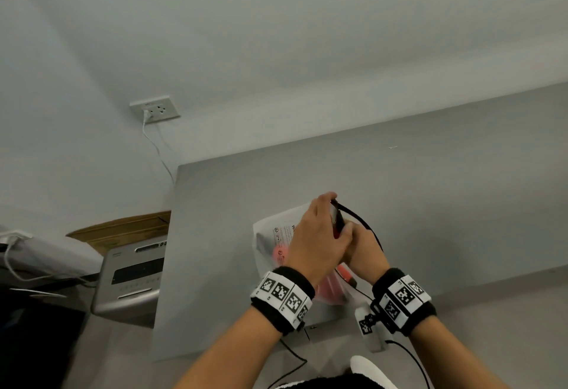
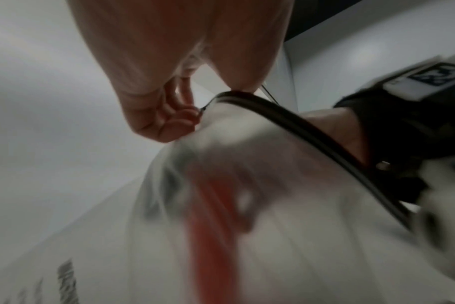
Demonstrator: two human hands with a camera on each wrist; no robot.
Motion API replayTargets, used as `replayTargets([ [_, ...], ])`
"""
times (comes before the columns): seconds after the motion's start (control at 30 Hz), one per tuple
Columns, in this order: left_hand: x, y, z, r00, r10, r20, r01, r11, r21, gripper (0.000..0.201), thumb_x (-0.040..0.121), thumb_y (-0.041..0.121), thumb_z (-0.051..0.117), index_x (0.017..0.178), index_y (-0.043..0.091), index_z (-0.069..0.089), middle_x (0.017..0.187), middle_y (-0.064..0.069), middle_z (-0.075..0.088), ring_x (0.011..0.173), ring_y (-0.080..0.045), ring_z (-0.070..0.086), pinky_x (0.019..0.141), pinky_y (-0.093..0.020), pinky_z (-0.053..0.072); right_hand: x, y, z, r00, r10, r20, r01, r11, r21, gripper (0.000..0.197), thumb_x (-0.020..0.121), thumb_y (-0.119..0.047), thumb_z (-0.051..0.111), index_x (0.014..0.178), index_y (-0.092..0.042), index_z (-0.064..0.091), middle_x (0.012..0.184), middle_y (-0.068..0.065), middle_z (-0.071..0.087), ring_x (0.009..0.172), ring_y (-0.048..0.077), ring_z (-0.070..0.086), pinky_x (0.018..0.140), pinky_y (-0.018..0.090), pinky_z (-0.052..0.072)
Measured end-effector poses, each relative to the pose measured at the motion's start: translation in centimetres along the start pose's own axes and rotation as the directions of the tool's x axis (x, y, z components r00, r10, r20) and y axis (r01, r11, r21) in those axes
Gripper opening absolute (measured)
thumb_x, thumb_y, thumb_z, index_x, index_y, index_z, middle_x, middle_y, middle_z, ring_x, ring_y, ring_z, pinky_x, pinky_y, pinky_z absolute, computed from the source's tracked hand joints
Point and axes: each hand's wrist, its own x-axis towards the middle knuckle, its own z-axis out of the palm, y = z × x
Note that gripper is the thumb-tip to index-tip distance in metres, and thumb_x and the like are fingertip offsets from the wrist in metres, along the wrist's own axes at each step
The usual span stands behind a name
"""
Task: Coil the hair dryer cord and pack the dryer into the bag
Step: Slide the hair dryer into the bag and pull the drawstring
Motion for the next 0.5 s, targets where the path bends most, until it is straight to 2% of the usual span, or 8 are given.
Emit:
replayTargets([
  [0.07,-0.6,0.1,0.6,0.995,-0.07,0.065,0.073,0.996,-0.043,0.051,0.102,0.023,0.053,0.144,0.034,0.026,0.104,-0.001,0.068,0.088,-0.014,0.068,0.091,-0.035,0.06,0.1,0.4,0.0,0.998,-0.034,-0.046,0.035,0.999,0.023,0.017,0.097,-0.013,0.06,0.111,-0.021,0.065,0.092,-0.007,0.071,0.078,0.0,0.068,0.069,0.016,0.057],
  [0.13,-0.9,0.8,1.0,0.995,-0.061,0.085,0.068,0.994,-0.087,0.05,0.104,0.015,0.046,0.145,0.035,0.025,0.101,-0.003,0.069,0.085,-0.016,0.07,0.088,-0.039,0.06,0.5,0.6,0.4,0.999,-0.003,-0.054,0.007,0.996,0.087,0.025,0.098,-0.017,0.057,0.122,-0.011,0.061,0.099,0.0,0.072,0.09,0.02,0.071,0.081,0.03,0.058],
  [0.17,-0.8,1.4,1.1,0.996,-0.029,0.08,0.035,0.996,-0.079,0.05,0.104,0.011,0.043,0.146,0.033,0.027,0.103,-0.004,0.068,0.087,-0.019,0.07,0.088,-0.04,0.06,0.6,0.7,0.6,0.998,0.029,-0.062,-0.027,0.999,0.038,0.024,0.099,-0.015,0.055,0.121,-0.006,0.06,0.097,0.005,0.07,0.087,0.025,0.068,0.079,0.03,0.055],
  [0.23,-0.6,2.7,1.4,0.997,0.039,0.066,-0.038,0.999,-0.026,0.051,0.102,0.001,0.041,0.146,0.026,0.032,0.113,-0.008,0.066,0.094,-0.023,0.069,0.091,-0.041,0.058,0.8,1.1,1.1,0.992,0.081,-0.096,-0.077,0.996,0.049,0.017,0.101,-0.009,0.054,0.116,-0.002,0.057,0.087,0.002,0.059,0.072,0.015,0.059,0.067,0.016,0.046],
  [0.3,-0.5,3.3,1.7,0.996,0.065,0.068,-0.064,0.998,-0.008,0.052,0.099,-0.002,0.042,0.143,0.025,0.036,0.125,-0.01,0.063,0.103,-0.023,0.067,0.097,-0.041,0.055,0.8,1.6,1.5,0.994,0.088,-0.073,-0.073,0.981,0.182,0.011,0.1,-0.009,0.055,0.11,-0.004,0.057,0.079,-0.004,0.051,0.067,0.007,0.05,0.065,0.012,0.045],
  [0.4,-1.1,2.8,1.7,0.996,0.066,0.064,-0.066,0.998,0.005,0.045,0.101,0.019,0.051,0.141,0.025,0.032,0.113,-0.004,0.065,0.09,-0.019,0.067,0.086,-0.039,0.059,1.1,2.1,1.3,0.988,0.127,-0.086,-0.075,0.889,0.451,0.026,0.085,-0.036,0.058,0.076,-0.013,0.054,0.065,0.004,0.048,0.059,0.021,0.045,0.064,0.039,0.046],
  [0.43,-1.6,2.3,1.7,0.995,0.062,0.079,-0.065,0.997,0.04,0.046,0.1,0.027,0.052,0.14,0.026,0.029,0.106,-0.002,0.065,0.084,-0.018,0.067,0.081,-0.037,0.059,1.3,2.3,1.1,0.985,0.138,-0.102,-0.069,0.866,0.495,0.029,0.088,-0.032,0.056,0.073,-0.008,0.055,0.064,0.008,0.051,0.058,0.026,0.048,0.062,0.041,0.044],
  [0.5,-2.7,1.3,1.6,0.992,0.038,0.124,-0.051,0.993,0.108,0.049,0.1,0.037,0.05,0.141,0.026,0.024,0.09,0.003,0.063,0.068,-0.014,0.063,0.07,-0.034,0.059,1.5,2.4,0.4,0.986,0.123,-0.114,-0.054,0.877,0.478,0.024,0.099,-0.016,0.051,0.086,0.002,0.062,0.074,0.012,0.068,0.065,0.032,0.064,0.063,0.043,0.054],
])
